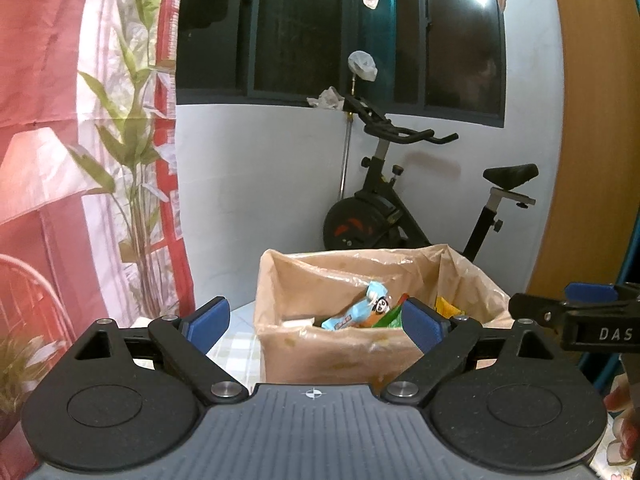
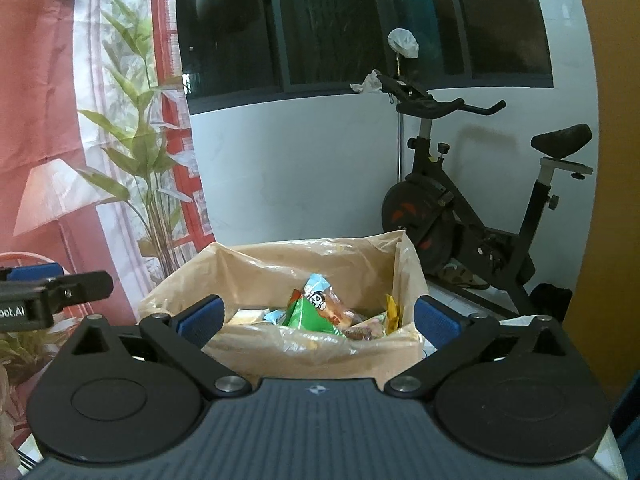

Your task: Organize snacks

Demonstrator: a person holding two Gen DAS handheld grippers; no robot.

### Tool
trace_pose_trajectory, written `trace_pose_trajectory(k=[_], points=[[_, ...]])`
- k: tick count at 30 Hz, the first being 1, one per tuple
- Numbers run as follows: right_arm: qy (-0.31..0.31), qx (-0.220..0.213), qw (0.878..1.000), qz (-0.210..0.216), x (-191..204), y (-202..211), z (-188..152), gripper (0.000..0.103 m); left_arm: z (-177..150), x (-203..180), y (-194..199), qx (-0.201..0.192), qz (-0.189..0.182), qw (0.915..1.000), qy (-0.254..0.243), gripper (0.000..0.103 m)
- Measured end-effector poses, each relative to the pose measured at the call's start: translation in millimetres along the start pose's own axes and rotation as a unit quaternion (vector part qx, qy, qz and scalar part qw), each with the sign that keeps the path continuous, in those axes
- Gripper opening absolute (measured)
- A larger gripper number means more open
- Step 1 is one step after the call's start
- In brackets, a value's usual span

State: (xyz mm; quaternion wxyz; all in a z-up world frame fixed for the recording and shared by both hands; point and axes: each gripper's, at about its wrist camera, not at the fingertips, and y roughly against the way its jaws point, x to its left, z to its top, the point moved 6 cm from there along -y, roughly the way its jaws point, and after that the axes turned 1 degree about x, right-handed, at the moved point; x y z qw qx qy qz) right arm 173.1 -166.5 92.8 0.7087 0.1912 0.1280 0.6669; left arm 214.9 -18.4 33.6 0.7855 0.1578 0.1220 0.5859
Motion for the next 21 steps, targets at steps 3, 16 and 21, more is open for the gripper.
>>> trace_pose_trajectory(k=[3, 16, 21], points=[[0.002, -0.003, 1.000, 0.003, 2, 10, -1, 0.103, -1, 2, 7, -0.002, 0.012, 0.9999, 0.003, 0.094], [0.011, -0.021, 1.000, 0.004, 11, 32, 2, 0.103, 1, 6, 23, -0.014, 0.034, 0.9993, 0.001, 0.094], [0.015, -0.020, 1.000, 0.005, 12, 34, 1, 0.103, 0, 6, 27, -0.012, 0.035, 0.9993, 0.002, 0.094]])
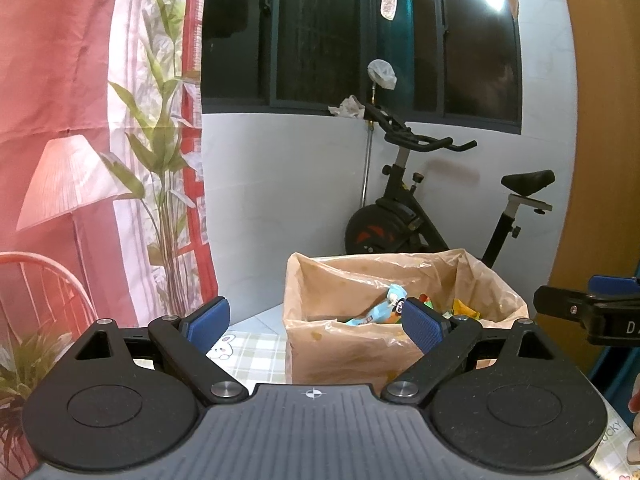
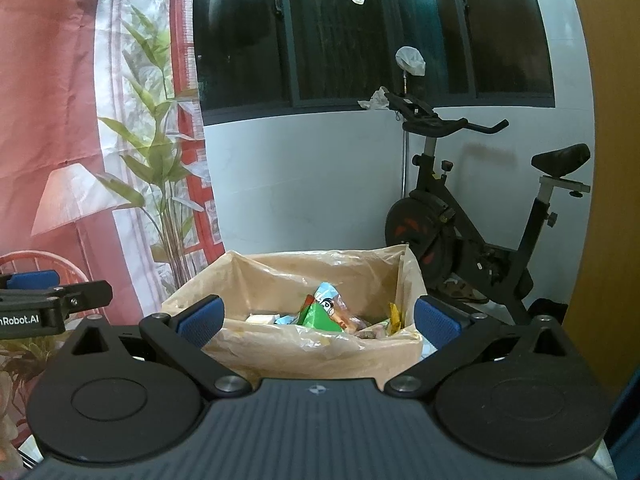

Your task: Organize snacks

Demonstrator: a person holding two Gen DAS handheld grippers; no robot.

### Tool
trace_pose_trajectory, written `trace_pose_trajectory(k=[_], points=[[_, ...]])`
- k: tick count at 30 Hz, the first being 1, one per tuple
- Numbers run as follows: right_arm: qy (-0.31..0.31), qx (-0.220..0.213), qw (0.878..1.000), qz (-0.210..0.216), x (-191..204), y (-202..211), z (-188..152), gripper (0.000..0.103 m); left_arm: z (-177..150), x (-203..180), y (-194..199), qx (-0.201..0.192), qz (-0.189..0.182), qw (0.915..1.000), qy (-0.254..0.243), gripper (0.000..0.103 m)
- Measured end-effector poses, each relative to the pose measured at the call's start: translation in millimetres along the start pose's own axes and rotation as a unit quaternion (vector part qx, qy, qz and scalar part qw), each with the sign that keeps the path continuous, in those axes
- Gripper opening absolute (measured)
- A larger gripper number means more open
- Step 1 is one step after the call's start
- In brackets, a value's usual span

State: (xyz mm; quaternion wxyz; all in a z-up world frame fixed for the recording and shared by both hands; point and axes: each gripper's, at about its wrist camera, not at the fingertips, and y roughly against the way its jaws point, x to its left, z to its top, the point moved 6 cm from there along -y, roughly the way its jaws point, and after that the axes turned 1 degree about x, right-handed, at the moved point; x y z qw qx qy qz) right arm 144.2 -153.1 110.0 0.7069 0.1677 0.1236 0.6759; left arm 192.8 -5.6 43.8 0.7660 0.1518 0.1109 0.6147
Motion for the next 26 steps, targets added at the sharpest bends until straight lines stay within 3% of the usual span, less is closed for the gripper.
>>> trace_pose_trajectory(k=[26], points=[[-0.006, 0.008, 1.000, 0.013, 1.2, -0.6, -5.9, 0.103, -2.8, -2.5, 0.0, 0.003, -0.012, 0.9999, 0.005, 0.094]])
